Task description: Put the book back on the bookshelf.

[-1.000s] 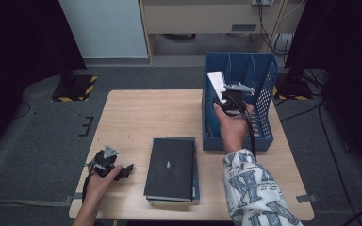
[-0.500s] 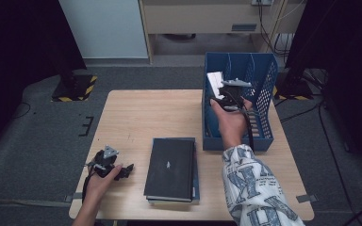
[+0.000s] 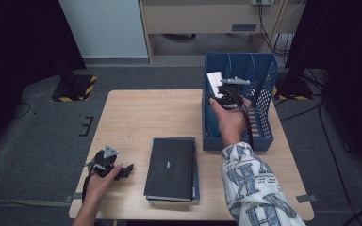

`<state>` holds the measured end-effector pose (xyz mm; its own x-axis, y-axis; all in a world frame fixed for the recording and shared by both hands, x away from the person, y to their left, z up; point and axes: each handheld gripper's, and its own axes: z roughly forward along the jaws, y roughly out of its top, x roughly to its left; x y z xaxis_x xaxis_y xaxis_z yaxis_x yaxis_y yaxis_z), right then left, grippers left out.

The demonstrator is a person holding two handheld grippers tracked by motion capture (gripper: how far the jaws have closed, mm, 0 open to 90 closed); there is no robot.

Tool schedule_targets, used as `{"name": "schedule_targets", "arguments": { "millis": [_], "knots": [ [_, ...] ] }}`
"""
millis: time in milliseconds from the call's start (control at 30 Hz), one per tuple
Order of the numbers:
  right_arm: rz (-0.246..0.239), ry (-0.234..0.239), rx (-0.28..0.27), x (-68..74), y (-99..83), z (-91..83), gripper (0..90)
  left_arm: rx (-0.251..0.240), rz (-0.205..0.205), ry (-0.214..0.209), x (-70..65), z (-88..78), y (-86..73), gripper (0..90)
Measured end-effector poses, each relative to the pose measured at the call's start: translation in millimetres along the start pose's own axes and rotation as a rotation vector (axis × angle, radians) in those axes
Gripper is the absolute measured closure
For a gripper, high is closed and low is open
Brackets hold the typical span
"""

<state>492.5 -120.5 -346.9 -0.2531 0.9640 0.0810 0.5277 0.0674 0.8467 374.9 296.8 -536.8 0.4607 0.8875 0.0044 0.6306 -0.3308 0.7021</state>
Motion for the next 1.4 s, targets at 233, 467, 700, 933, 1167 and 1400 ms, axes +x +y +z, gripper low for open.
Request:
{"name": "schedule_targets", "arguments": {
  "millis": [233,467,700,933,1167,1400],
  "knots": [
    [0.001,-0.005,0.019,-1.4,0.3,-0.6,54.7,0.000,0.000,0.000,-0.1,0.0,0.0,0.6],
    [0.009,-0.019,0.026,-4.0,1.2,-1.6,59.3,0.000,0.000,0.000,0.0,0.1,0.1,0.5],
    [0.011,-0.019,0.015,-5.0,-0.1,-2.1,59.7,0.000,0.000,0.000,0.0,0.1,0.1,0.6],
    [0.024,-0.039,0.006,-5.0,-0.2,-2.1,60.2,-0.001,0.001,-0.004,0.6,0.1,0.2,1.0],
    [0.043,-0.044,0.004,-4.2,0.8,-1.4,60.4,-0.001,0.001,-0.004,0.7,0.2,0.3,1.0],
    [0.056,-0.050,0.014,-6.6,9.0,1.5,60.5,-0.002,-0.002,-0.004,0.6,0.3,0.5,1.0]
  ]
}}
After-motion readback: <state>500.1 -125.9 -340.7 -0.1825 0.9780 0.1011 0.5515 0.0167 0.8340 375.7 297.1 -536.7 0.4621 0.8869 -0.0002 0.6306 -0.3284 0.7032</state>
